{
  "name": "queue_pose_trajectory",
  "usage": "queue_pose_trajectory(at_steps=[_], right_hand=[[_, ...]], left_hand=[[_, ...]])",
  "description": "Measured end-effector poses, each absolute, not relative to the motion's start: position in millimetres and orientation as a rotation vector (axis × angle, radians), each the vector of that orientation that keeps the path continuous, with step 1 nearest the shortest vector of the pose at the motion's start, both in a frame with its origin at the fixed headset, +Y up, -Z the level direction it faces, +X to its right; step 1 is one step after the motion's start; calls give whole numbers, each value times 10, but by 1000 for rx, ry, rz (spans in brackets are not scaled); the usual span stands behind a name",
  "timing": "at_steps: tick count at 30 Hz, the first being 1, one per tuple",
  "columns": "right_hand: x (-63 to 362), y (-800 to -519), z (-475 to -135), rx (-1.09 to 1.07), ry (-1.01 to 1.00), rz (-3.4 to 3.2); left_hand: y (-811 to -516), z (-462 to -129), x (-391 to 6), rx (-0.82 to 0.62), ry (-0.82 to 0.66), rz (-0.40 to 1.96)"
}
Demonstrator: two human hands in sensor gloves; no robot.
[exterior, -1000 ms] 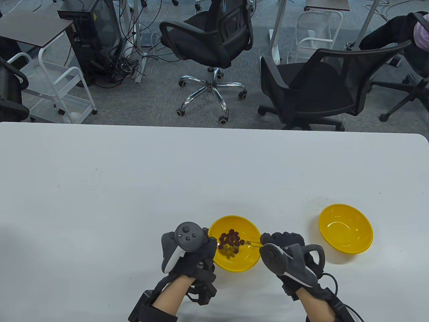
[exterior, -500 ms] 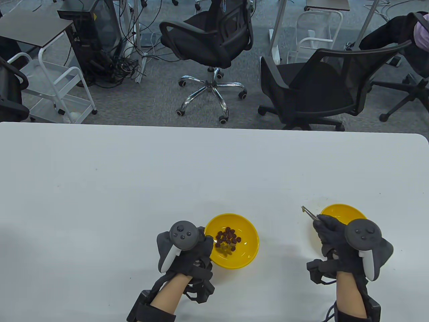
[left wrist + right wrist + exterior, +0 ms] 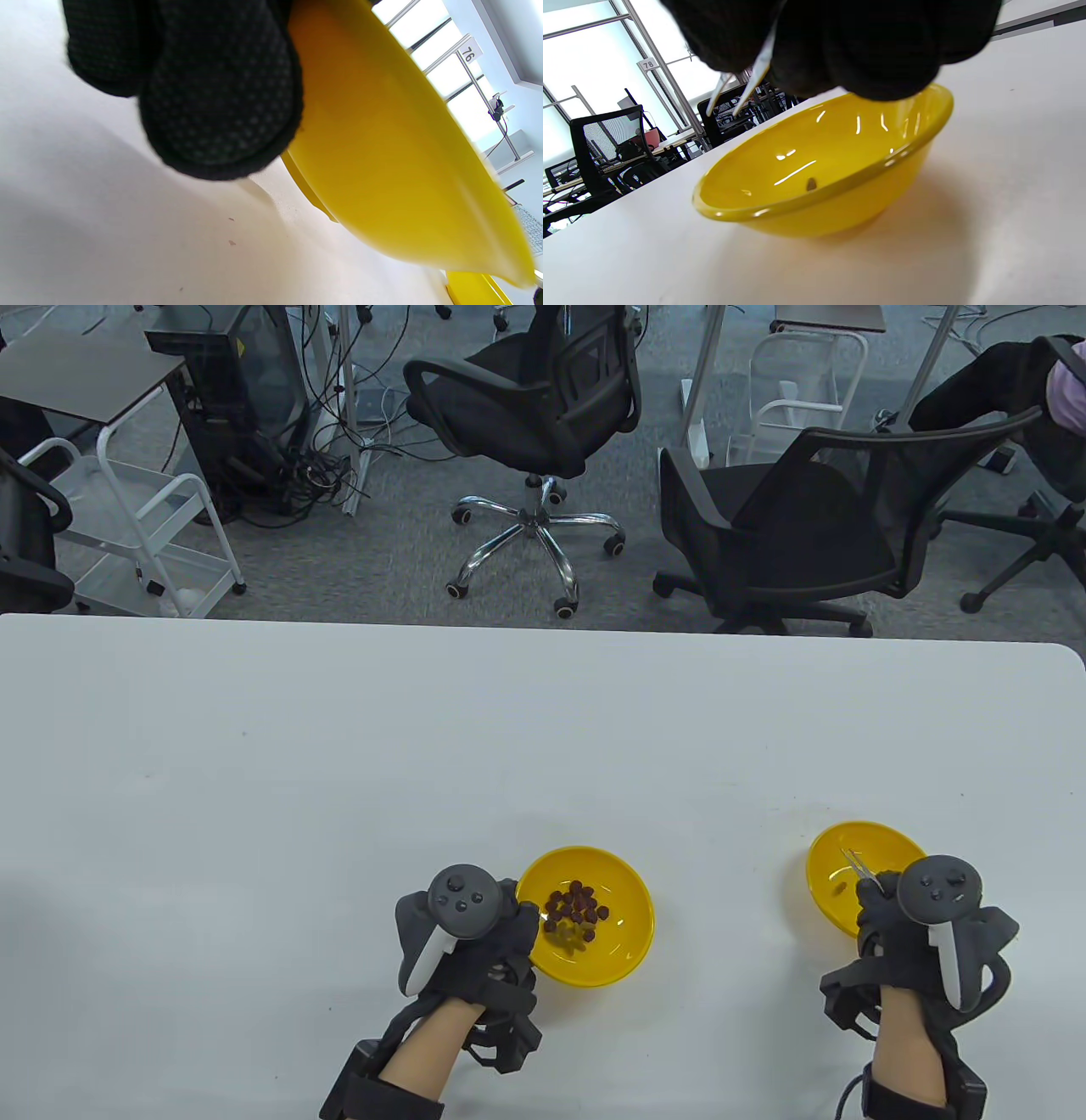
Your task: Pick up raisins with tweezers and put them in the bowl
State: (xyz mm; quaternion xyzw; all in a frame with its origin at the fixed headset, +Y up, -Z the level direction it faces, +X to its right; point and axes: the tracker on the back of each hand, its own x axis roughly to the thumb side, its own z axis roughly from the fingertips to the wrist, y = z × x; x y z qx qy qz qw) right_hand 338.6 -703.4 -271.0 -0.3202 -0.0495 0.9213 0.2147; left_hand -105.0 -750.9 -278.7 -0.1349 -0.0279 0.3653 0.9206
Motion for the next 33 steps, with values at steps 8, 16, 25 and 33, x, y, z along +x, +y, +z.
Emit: queue_pose_trajectory(at_steps=[8,16,25,33], right_hand=[[3168,-6932,-2693,-678,-205,2513],[2680,-6900,-2716,-376,-168,2566],[2123,-6957,-2668,-73,-143,2683],[1727,-7022,-2564,179,-205,2801]], left_hand=[[-7511,-2799,-1119,-261,-43,758],[-7535,-2802,-1135,-272,-38,750],[-7538,-2794,-1133,-277,-46,738],[-7533,-2769,-1096,-281,-67,734]])
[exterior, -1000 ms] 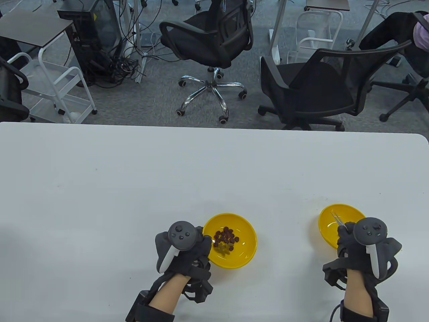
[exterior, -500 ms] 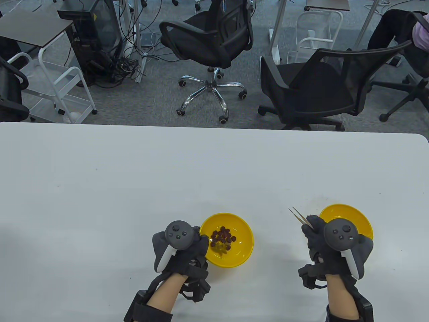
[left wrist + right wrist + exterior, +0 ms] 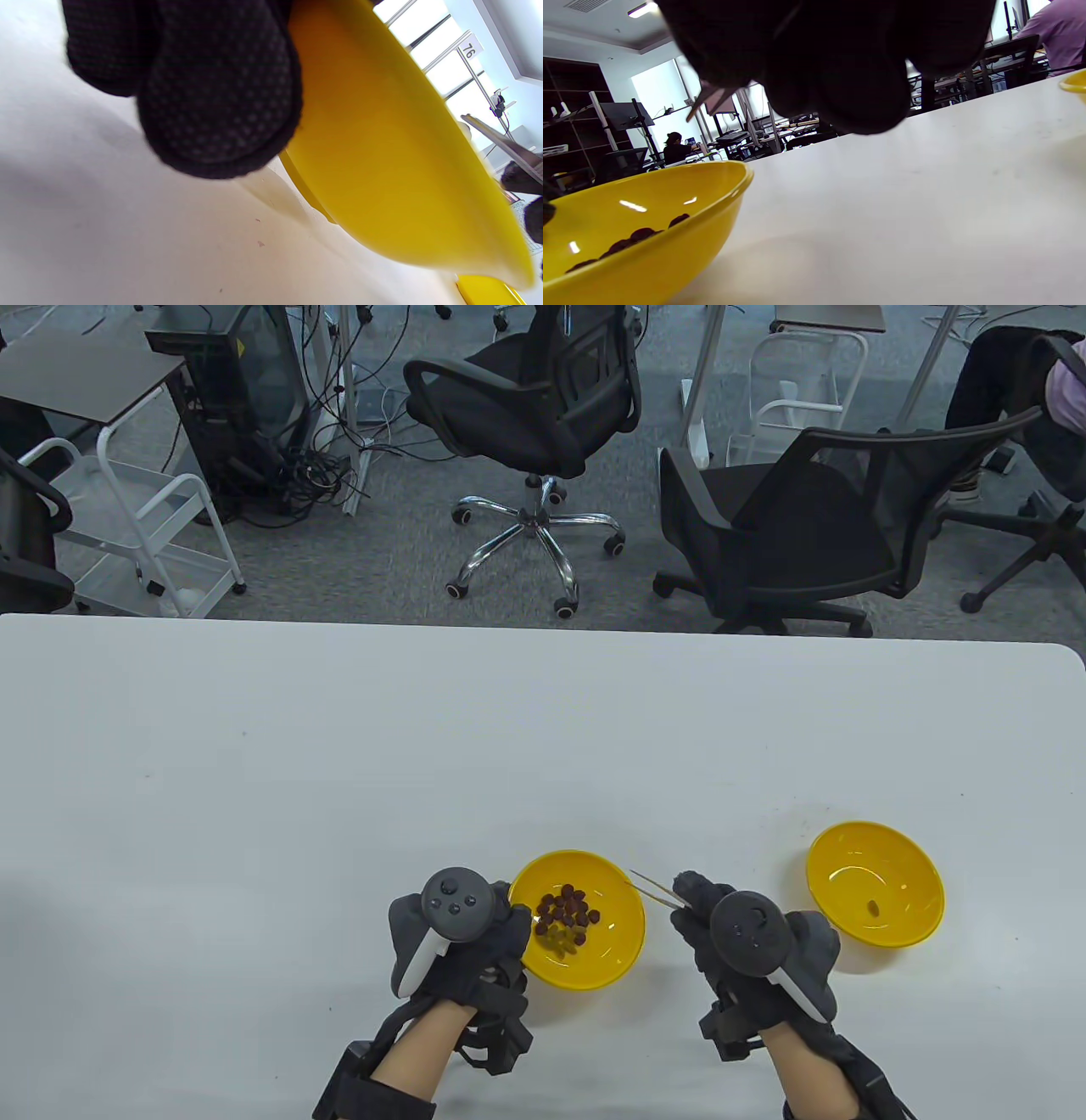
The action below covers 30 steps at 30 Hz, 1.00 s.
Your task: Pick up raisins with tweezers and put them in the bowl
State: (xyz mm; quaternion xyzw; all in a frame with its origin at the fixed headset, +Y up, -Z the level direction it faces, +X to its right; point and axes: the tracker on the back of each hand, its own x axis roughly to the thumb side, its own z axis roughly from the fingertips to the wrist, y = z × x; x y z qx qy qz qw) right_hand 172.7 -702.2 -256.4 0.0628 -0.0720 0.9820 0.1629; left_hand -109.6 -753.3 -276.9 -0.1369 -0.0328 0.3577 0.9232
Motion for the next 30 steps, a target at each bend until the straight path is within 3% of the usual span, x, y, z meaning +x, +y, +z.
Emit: queue_pose_trajectory(at_steps=[18,30], right_hand=[[1345,-7139,-2430,496,-265,3083],[1262,-7206,-2421,555,-214,3131]], left_hand=[[-7531,-2728,-982,-292,-114,698],[-7536,-2721,-948,-297,-127,698]])
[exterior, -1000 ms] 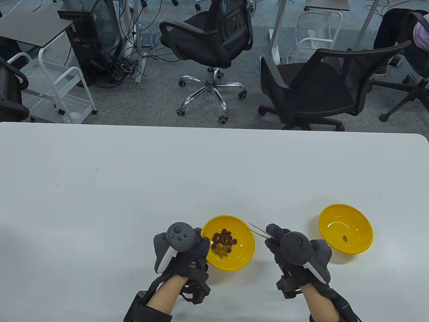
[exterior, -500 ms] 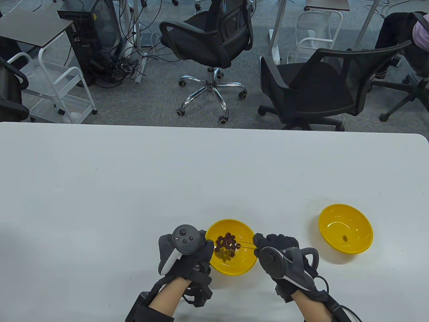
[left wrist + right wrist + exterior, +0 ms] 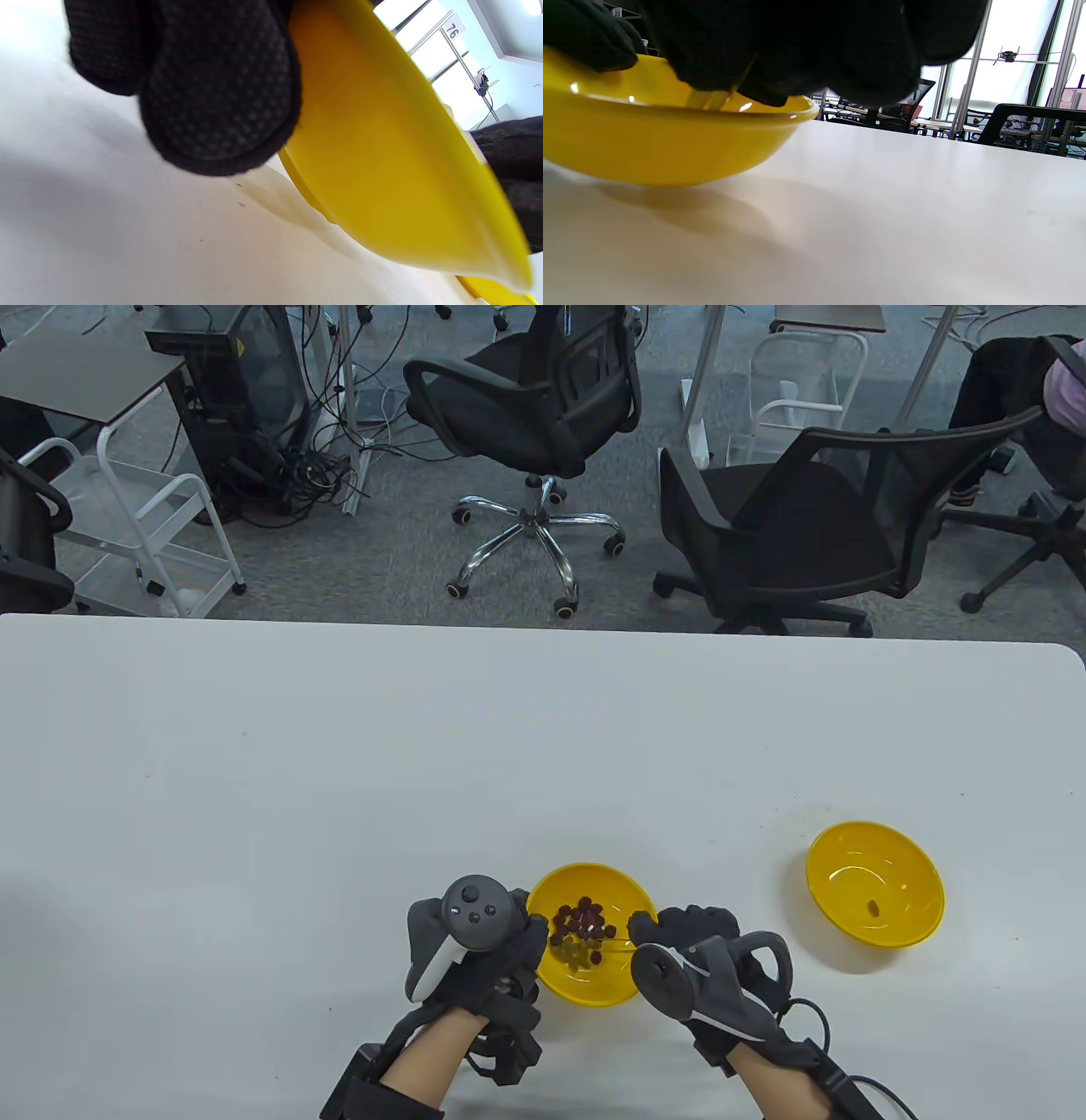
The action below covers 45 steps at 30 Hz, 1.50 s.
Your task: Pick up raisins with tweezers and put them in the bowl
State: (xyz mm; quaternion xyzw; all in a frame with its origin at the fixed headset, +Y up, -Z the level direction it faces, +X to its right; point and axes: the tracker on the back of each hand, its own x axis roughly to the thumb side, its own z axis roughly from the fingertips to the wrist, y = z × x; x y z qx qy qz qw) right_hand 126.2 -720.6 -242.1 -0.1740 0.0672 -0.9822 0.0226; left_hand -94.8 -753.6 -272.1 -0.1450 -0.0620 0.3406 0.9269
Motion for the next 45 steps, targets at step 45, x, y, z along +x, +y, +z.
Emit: queue_pose_trajectory(at_steps=[45], right_hand=[[3406,-7080,-2744,1108,311,-3064]], left_hand=[[-7545,-2752,-1052,-300,-80,727]])
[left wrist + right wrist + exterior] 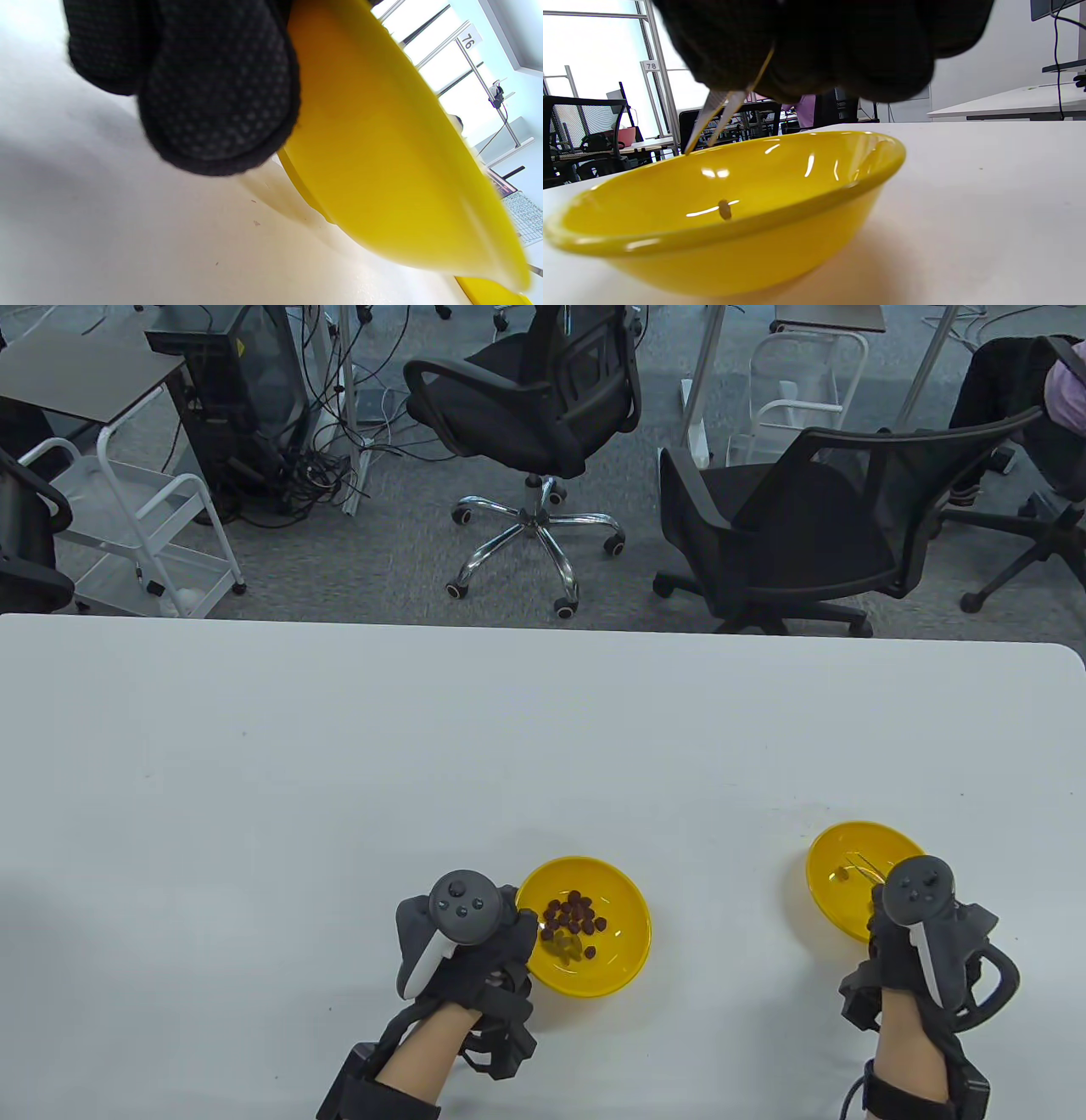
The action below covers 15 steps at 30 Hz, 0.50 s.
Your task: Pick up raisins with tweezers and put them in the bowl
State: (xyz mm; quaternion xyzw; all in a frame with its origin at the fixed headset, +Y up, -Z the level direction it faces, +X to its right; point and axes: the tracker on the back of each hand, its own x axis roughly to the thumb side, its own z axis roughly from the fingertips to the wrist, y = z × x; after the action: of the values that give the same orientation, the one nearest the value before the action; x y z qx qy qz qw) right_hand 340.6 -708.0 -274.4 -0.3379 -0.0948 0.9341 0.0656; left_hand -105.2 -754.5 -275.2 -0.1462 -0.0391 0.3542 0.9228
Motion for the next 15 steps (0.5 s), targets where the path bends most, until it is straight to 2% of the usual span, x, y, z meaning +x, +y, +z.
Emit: queue_pose_trajectory(at_steps=[15], right_hand=[[3146,-6996,-2752,-815,-305,2857]], left_hand=[[-7542,-2750,-1048,-300,-80,724]])
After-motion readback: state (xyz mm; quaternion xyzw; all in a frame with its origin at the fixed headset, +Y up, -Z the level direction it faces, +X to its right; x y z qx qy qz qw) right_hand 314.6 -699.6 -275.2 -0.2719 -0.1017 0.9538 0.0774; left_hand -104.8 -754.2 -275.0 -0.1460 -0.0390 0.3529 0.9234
